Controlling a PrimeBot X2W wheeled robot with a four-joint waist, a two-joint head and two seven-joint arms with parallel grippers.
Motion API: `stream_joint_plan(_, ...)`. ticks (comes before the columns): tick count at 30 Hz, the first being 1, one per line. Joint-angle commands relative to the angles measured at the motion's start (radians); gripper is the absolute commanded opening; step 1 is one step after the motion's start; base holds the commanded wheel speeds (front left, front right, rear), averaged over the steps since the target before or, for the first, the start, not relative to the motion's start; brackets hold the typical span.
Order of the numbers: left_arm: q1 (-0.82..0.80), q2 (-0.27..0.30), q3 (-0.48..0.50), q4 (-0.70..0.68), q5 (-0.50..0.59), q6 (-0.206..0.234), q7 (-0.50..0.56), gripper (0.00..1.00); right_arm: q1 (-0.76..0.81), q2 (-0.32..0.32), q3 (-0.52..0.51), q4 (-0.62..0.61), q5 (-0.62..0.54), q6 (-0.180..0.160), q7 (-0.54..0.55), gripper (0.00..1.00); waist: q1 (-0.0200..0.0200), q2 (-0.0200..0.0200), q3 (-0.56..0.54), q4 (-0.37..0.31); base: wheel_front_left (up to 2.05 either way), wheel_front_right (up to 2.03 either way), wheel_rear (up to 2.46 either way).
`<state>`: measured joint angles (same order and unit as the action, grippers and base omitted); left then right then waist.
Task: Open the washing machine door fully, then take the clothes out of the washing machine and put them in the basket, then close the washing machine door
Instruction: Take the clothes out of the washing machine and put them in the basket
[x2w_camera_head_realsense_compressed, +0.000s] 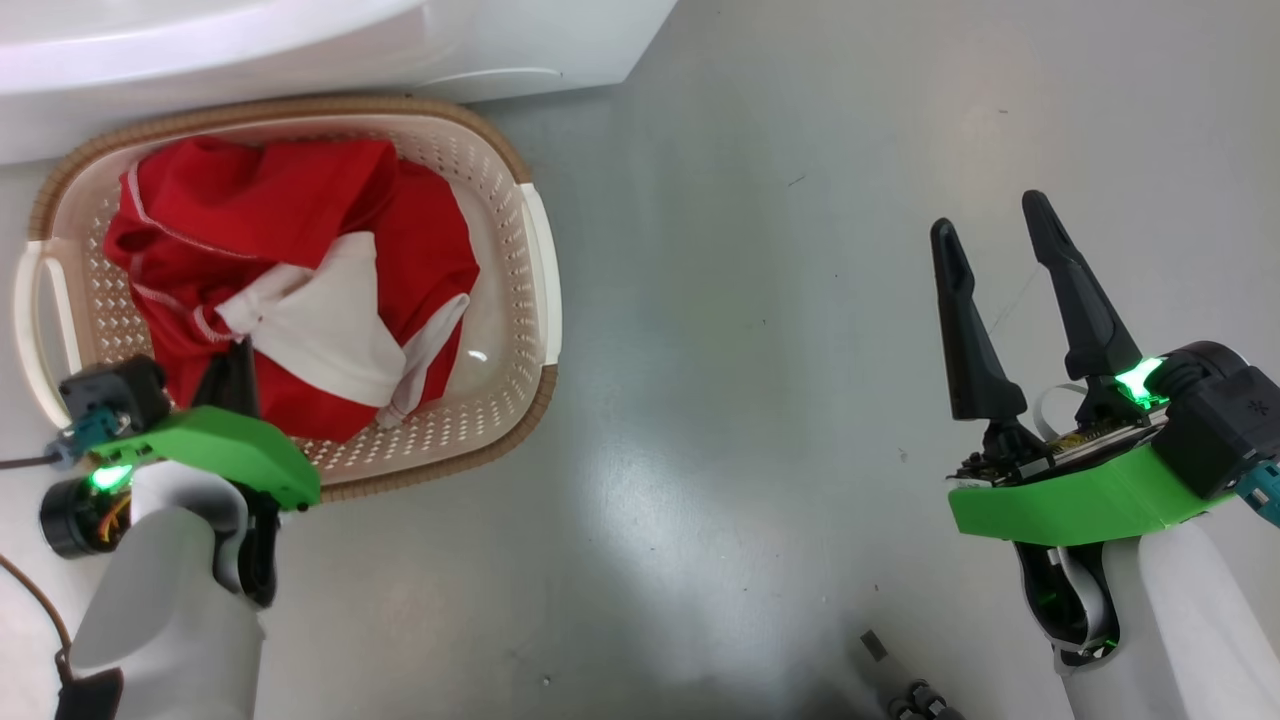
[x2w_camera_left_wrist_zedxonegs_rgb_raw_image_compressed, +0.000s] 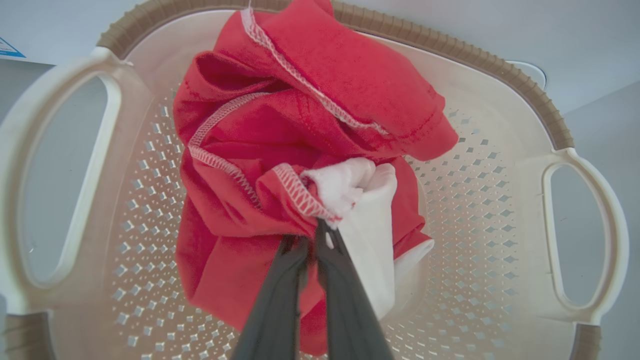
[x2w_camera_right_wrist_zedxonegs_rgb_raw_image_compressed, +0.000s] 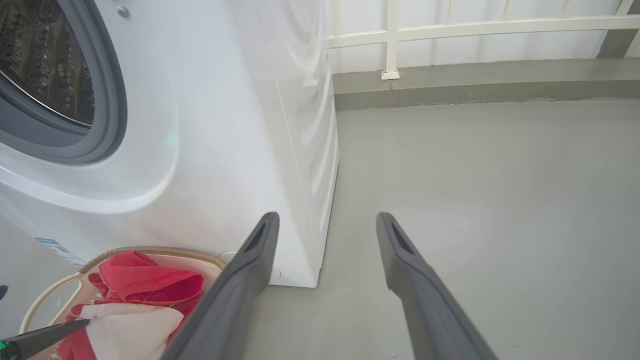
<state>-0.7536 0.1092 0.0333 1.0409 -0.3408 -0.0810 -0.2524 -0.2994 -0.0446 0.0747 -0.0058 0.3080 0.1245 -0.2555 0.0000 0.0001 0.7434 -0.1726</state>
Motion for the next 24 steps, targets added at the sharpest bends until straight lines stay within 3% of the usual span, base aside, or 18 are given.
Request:
stream_joint_plan(1,0.005,0.022,0.026,-0.006,0.007,-0.004,-0.009,1.0,0.0,-0.006,0.02,-0.019,0.008,0.006,-0.006,1.0,0.0,-0.0001,0.0,0.0,0.0,0.0,0.0)
stream_joint_plan(13,-0.005,0.024,0.02,0.012,0.036,-0.019,-0.009,1.0,0.007,-0.006,0.015,-0.003,0.012,0.006,-0.006,1.0,0.0,-0.0001,-0.035,0.005,0.0,0.0,0.0)
stream_joint_plan(24,0.073,0.014,0.047,-0.104,0.044,-0.005,-0.009,1.0,0.032,-0.006,0.003,0.009,0.004,0.006,-0.006,1.0,0.0,-0.0001,-0.109,0.025,0.0,0.0,0.0)
